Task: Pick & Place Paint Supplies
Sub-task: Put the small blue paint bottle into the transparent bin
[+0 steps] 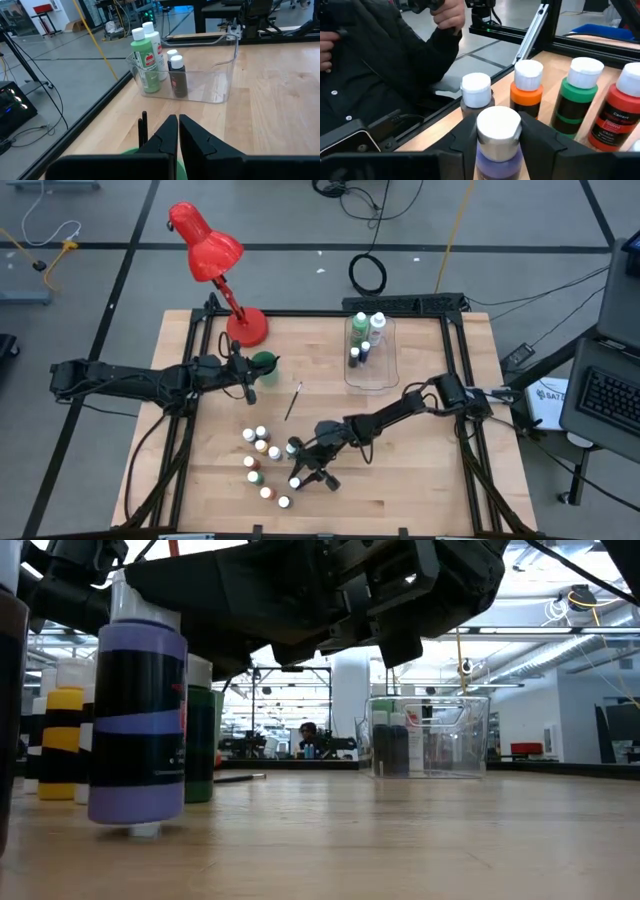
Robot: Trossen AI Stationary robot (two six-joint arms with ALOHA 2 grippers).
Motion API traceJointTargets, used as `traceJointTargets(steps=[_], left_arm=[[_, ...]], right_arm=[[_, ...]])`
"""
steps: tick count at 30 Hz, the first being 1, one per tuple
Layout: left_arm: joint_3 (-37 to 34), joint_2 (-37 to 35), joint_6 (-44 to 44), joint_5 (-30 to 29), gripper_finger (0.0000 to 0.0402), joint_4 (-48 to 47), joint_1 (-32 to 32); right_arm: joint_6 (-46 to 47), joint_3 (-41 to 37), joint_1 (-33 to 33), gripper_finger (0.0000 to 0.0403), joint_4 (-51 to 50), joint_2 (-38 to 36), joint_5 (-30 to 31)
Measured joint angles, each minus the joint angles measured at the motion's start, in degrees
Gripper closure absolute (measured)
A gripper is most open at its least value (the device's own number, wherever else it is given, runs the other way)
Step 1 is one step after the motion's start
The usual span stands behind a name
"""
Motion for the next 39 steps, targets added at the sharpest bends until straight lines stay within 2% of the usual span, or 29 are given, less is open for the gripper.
traceJointTargets(steps=[5,9,12,16,18,22,26,30,35,39], left_arm=[[0.0,0.0,0.0,0.0,0.0394,-0.1,0.0],[0.0,0.0,0.0,0.0,0.0398,-0.5,0.0],[0.0,0.0,0.0,0.0,0.0388,-0.5,0.0],[0.0,0.0,0.0,0.0,0.0382,-0.5,0.0],[0.0,0.0,0.0,0.0,0.0385,-0.5,0.0],[0.0,0.0,0.0,0.0,0.0398,-0.5,0.0],[0.0,0.0,0.0,0.0,0.0395,-0.5,0.0],[0.0,0.0,0.0,0.0,0.0384,-0.4,0.0],[0.0,0.0,-0.4,0.0,0.0381,-0.3,0.0],[0.0,0.0,-0.4,0.0,0.0380,-0.5,0.0]], right_arm=[[2.4,-0.2,-1.2,0.0292,-4.3,-4.5,-2.5],[-0.4,-0.8,-1.5,0.0292,-16.2,-14.4,-0.1],[-5.7,-1.2,-0.4,0.0292,-28.0,-24.6,8.8],[-13.5,-1.7,1.2,0.0292,-40.3,-38.7,26.8],[-15.9,-5.0,1.1,0.0292,-43.1,-45.5,33.5],[-16.4,-18.4,-2.0,0.0292,-44.1,-60.0,40.5],[-15.5,-36.1,-8.8,0.0292,-33.5,-72.9,48.6],[-12.6,-48.1,-17.7,0.0292,-24.1,-79.2,45.6],[-8.6,-53.4,-28.2,0.0292,-22.5,-79.7,44.9],[-9.8,-53.6,-35.2,0.0292,-23.1,-77.9,32.2]])
